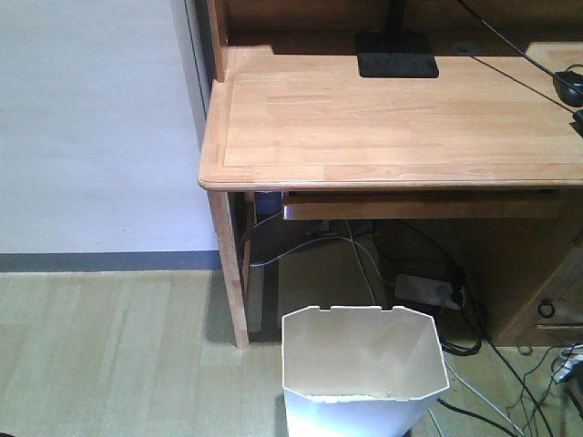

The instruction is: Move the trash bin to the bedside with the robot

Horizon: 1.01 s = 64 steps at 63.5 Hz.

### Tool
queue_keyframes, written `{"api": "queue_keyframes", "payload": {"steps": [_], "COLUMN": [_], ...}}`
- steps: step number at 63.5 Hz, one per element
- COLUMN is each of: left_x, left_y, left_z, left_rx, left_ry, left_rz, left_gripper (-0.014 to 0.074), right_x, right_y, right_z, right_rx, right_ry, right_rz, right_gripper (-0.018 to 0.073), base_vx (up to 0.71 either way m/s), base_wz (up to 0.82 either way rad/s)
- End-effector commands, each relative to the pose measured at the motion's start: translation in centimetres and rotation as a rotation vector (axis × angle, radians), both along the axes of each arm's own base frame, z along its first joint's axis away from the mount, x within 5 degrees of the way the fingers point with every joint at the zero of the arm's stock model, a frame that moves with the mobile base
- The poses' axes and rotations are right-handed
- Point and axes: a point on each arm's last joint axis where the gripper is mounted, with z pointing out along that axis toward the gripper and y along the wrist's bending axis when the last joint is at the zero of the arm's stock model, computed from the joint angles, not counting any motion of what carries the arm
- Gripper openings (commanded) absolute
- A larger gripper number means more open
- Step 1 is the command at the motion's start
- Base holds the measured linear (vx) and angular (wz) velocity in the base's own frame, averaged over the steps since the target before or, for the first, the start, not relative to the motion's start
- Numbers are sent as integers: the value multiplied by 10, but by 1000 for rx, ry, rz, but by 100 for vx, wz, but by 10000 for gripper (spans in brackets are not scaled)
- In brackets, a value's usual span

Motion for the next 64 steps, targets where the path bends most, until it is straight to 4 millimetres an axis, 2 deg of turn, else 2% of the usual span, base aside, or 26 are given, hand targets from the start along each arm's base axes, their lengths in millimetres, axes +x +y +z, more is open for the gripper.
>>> {"api": "queue_keyframes", "payload": {"steps": [1,12,23,36,49,56,64], "left_x": [-2,-2,-2,-2,-2,-2,-2], "left_y": [0,0,0,0,0,0,0], "left_z": [15,15,15,15,15,15,15], "left_rx": [-1,-1,-1,-1,-1,-1,-1], "left_ry": [-103,-103,-103,-103,-103,-103,-103], "left_rz": [-3,-3,-3,-3,-3,-3,-3], "left_gripper": [-6,-6,-6,-6,-6,-6,-6], "right_x": [3,28,56,75,81,81,81], "right_y": [1,1,0,1,1,1,1], "right_z": [34,64,83,86,85,85,84], "right_rx": [-14,2,13,13,9,8,8], "right_ry": [-98,-4,114,108,106,105,110], "right_rz": [4,6,2,8,10,11,10], "right_gripper": [-9,-9,-9,-9,3,47,156], "base_vx": [0,0,0,0,0,0,0], "base_wz": [0,0,0,0,0,0,0]}}
